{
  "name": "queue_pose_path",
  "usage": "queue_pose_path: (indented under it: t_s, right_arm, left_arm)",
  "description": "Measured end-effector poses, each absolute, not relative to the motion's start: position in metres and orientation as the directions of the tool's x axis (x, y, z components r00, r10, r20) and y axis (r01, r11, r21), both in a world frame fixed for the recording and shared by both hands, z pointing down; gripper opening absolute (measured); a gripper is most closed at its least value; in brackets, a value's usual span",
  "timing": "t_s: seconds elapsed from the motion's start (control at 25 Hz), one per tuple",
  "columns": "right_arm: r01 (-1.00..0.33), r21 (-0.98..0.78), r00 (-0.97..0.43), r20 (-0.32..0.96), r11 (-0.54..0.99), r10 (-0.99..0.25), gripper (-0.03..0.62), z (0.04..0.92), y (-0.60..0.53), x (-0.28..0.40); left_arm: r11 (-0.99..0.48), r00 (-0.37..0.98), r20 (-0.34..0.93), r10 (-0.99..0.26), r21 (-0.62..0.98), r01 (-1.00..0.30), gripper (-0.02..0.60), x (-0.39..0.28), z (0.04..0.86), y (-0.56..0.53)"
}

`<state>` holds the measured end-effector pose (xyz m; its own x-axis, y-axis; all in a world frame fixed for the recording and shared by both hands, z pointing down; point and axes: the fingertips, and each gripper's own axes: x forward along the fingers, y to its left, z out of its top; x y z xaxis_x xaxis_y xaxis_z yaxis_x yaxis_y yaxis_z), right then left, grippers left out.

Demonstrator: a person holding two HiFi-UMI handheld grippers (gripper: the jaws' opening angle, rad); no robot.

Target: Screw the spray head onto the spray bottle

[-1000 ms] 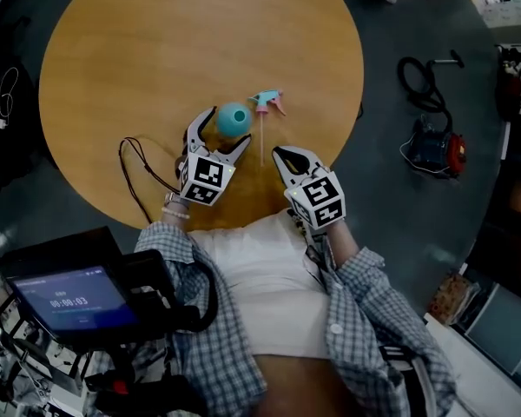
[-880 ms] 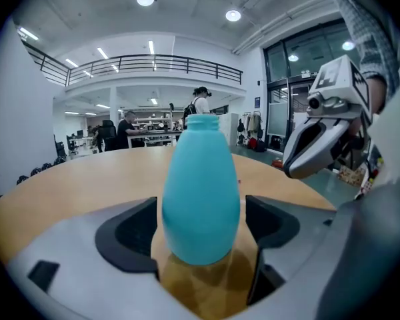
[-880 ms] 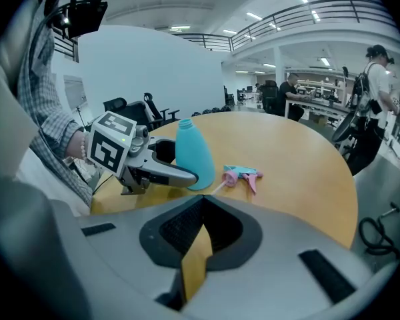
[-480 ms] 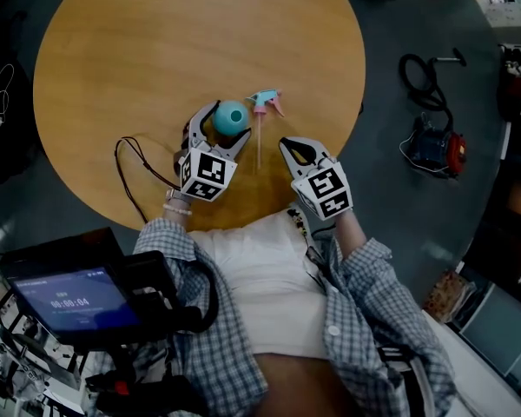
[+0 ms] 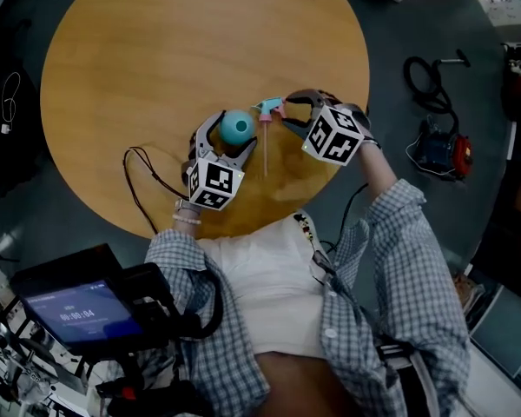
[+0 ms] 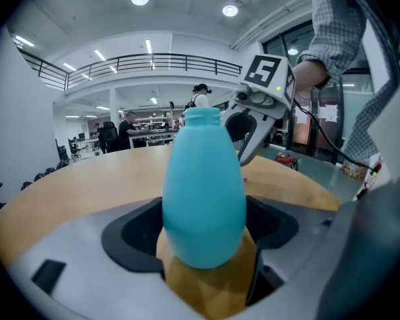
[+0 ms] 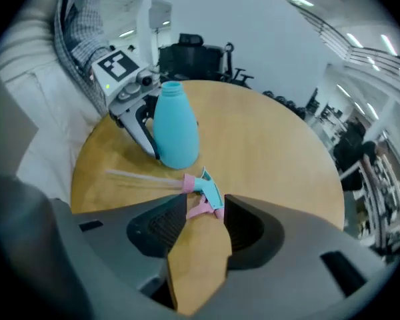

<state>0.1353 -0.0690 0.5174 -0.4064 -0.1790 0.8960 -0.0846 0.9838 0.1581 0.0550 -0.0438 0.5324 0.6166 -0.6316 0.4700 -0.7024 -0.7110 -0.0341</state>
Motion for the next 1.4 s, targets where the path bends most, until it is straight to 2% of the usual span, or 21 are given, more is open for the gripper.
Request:
queue_pose_path:
  t_s: [0.12,0.2,0.48,0.72,0.88,1.16,1.4]
  right_arm:
    - [0.122,0.146,-0.315,0.944,0.982,-0.101,0.152,0.531,-0.072,0.127]
    - [0.213,0.109,-0.266,0.963,0.971,-0.050,0.152,0.539,-0.073,0.121]
    - [0.340,-0.013,-0.136,0.989,0.940,0.064,0.152,0.568,-0.070,0.113]
    - [0.331,-0.098,-0.120,0.982,0.938,0.145,0.152,0.572,-0.072,0.109]
    - [0.307,-0.097,-0.130,0.981,0.947,0.143,0.143,0.572,-0.073,0.108]
    - [0.224,0.040,-0.230,0.973,0.974,0.013,0.112,0.550,-0.079,0.115]
    - [0.210,0.164,-0.251,0.962,0.964,-0.109,0.104,0.540,-0.077,0.124]
  left_arm:
    - [-0.712,0.616,0.476,-0.628,-0.031,-0.702,0.396,0.053,0.534,-0.040]
    - [-0.713,0.616,0.479,-0.625,-0.030,-0.701,0.394,0.053,0.535,-0.039]
    - [-0.713,0.613,0.487,-0.622,-0.028,-0.701,0.396,0.052,0.537,-0.036]
    - [-0.715,0.615,0.486,-0.621,-0.028,-0.699,0.394,0.053,0.537,-0.035]
    - [-0.715,0.616,0.487,-0.619,-0.026,-0.698,0.394,0.054,0.538,-0.035]
    - [-0.718,0.622,0.482,-0.617,-0.022,-0.696,0.394,0.056,0.542,-0.038]
    - [-0.717,0.623,0.482,-0.616,-0.016,-0.697,0.394,0.056,0.544,-0.044]
